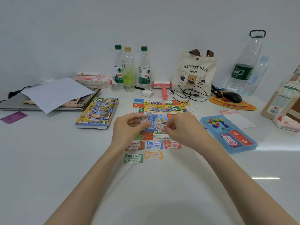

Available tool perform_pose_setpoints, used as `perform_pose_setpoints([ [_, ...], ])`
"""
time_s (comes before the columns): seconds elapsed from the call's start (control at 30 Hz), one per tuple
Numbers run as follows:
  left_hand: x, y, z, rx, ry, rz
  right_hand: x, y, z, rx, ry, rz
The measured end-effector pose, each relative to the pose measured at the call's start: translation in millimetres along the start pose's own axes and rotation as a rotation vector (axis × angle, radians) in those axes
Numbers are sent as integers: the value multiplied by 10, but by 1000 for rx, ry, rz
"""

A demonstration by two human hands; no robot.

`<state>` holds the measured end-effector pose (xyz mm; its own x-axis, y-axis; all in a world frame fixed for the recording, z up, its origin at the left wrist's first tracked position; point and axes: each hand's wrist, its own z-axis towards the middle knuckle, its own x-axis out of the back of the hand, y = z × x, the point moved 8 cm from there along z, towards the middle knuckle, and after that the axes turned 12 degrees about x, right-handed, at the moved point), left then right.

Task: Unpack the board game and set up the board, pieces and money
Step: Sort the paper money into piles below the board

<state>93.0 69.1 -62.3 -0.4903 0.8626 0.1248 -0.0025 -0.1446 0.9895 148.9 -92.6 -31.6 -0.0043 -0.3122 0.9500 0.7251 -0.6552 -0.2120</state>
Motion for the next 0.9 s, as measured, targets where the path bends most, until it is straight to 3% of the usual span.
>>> perform_pose_setpoints([
  [0.2,140,9,13,-46,107,-12,105,-41,-33,28,-18,-40],
  [0.43,-13,55,-39,18,-51,-23,114,-147,-12,60,-29,-81],
  [0.67,0,10,-13,28,-52,17,69,-158,54,88,-34,-114],
  [0.77,14,-28,9,68,-46,-17,77,-143,77,99,31,-4],
  [0.9,1,-138,40,211,-101,-211,114,-64,98,6,253,418],
])
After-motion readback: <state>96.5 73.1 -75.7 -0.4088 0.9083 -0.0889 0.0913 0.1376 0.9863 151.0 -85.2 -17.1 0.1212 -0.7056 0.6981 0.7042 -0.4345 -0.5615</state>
